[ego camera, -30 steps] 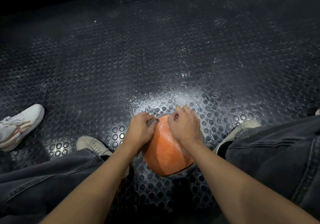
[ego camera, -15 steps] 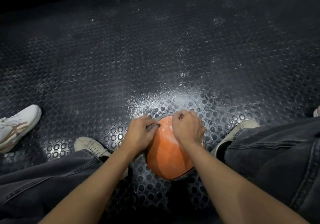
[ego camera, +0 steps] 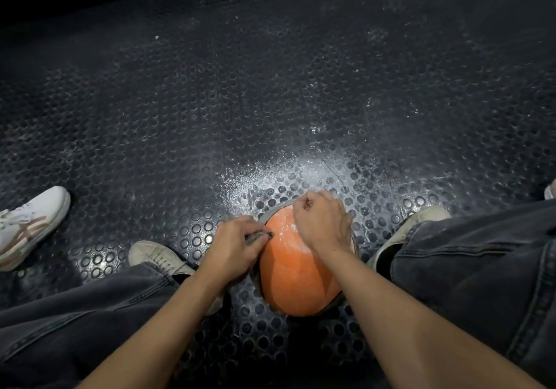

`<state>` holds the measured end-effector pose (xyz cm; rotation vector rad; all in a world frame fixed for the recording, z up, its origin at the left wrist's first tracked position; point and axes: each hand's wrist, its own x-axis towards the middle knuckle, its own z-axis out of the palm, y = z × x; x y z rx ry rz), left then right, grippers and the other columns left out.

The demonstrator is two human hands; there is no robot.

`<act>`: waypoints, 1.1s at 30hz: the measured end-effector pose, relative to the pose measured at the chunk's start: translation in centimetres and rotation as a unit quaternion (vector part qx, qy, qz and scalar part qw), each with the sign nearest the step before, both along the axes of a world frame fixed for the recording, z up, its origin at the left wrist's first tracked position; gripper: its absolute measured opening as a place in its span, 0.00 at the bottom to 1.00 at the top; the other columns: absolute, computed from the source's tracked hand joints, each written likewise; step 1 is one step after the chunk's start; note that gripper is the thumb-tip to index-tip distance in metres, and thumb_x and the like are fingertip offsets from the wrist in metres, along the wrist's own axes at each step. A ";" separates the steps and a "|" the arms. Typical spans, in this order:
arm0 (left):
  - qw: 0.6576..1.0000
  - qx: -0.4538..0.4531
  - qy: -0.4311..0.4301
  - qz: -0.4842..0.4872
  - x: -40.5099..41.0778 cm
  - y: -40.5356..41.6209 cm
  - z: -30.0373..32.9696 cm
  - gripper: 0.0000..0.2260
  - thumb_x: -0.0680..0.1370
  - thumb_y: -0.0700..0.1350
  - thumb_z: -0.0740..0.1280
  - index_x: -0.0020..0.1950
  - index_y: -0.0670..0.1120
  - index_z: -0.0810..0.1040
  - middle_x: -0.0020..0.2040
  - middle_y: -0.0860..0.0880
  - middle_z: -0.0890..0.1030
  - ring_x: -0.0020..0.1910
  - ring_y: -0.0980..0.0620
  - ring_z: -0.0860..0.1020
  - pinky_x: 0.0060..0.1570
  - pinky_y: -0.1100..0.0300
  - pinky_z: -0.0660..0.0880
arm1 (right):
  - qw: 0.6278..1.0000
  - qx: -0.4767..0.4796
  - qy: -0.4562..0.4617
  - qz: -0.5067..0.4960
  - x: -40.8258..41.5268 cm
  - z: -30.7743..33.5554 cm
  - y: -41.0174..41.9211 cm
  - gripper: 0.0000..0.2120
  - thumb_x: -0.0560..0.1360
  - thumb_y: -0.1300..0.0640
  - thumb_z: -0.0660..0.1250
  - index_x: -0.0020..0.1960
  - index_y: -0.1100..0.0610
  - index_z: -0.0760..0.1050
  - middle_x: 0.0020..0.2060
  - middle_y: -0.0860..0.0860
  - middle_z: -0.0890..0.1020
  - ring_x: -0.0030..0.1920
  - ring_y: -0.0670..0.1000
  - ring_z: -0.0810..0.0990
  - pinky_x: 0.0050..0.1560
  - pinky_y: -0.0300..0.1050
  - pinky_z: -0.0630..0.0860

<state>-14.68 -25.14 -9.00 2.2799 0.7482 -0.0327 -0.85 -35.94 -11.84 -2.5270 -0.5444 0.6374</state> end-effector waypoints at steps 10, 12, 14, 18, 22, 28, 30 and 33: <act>0.999 0.018 -0.019 -0.021 0.2 -0.8 0.6 0.07 0.76 0.41 0.70 0.52 0.47 0.84 0.48 0.53 0.81 0.45 0.59 0.77 0.45 0.74 0.69 | 1.000 -0.010 0.000 0.002 -0.1 0.1 0.2 0.12 0.81 0.47 0.55 0.45 0.49 0.74 0.47 0.46 0.74 0.51 0.50 0.73 0.62 0.55 0.65; 0.999 0.022 -0.023 -0.039 -0.1 -0.9 0.6 0.07 0.76 0.42 0.70 0.52 0.47 0.84 0.48 0.53 0.81 0.45 0.60 0.76 0.44 0.75 0.68 | 1.000 -0.007 0.002 0.018 0.0 0.2 0.2 0.12 0.81 0.47 0.55 0.44 0.49 0.73 0.45 0.46 0.75 0.50 0.50 0.74 0.60 0.53 0.67; 0.999 0.036 -0.024 -0.004 1.6 -0.1 -0.2 0.06 0.76 0.41 0.69 0.52 0.46 0.84 0.47 0.51 0.81 0.44 0.56 0.77 0.44 0.73 0.69 | 1.000 -0.001 0.003 0.020 -0.1 0.2 0.3 0.12 0.81 0.47 0.56 0.44 0.49 0.74 0.45 0.46 0.75 0.50 0.50 0.73 0.59 0.51 0.67; 0.998 0.042 -0.010 0.042 2.6 -0.1 -0.4 0.07 0.77 0.41 0.69 0.52 0.46 0.84 0.48 0.51 0.81 0.46 0.54 0.76 0.48 0.66 0.71 | 1.000 -0.001 -0.002 0.003 -0.4 0.1 0.3 0.10 0.81 0.47 0.57 0.45 0.48 0.74 0.46 0.46 0.75 0.51 0.50 0.72 0.55 0.50 0.63; 0.998 0.017 -0.028 -0.048 0.0 -1.8 0.8 0.06 0.76 0.41 0.70 0.52 0.47 0.84 0.48 0.53 0.80 0.46 0.58 0.77 0.46 0.73 0.68 | 1.000 0.005 0.003 0.013 0.2 0.0 0.2 0.12 0.81 0.49 0.57 0.39 0.49 0.70 0.42 0.46 0.74 0.47 0.51 0.75 0.58 0.51 0.72; 0.998 0.046 -0.007 0.032 3.0 0.3 -0.8 0.07 0.77 0.41 0.69 0.53 0.46 0.84 0.49 0.50 0.82 0.46 0.54 0.77 0.50 0.65 0.72 | 0.999 0.002 -0.015 0.029 -0.6 0.0 0.0 0.12 0.81 0.48 0.56 0.46 0.50 0.75 0.46 0.46 0.76 0.50 0.50 0.73 0.54 0.49 0.64; 0.999 0.033 -0.009 -0.022 1.4 -0.2 0.0 0.07 0.76 0.41 0.69 0.53 0.46 0.84 0.48 0.52 0.81 0.45 0.56 0.77 0.48 0.70 0.70 | 0.999 0.006 -0.015 0.031 -0.5 0.0 -0.1 0.12 0.81 0.48 0.56 0.45 0.50 0.75 0.46 0.46 0.77 0.50 0.50 0.73 0.56 0.50 0.68; 0.997 0.023 -0.009 -0.067 0.4 -0.6 0.6 0.06 0.76 0.41 0.70 0.52 0.46 0.84 0.47 0.52 0.81 0.45 0.56 0.77 0.50 0.63 0.73 | 0.998 0.006 -0.004 0.056 0.0 0.0 0.0 0.11 0.81 0.49 0.57 0.46 0.50 0.76 0.45 0.46 0.77 0.50 0.50 0.74 0.59 0.51 0.71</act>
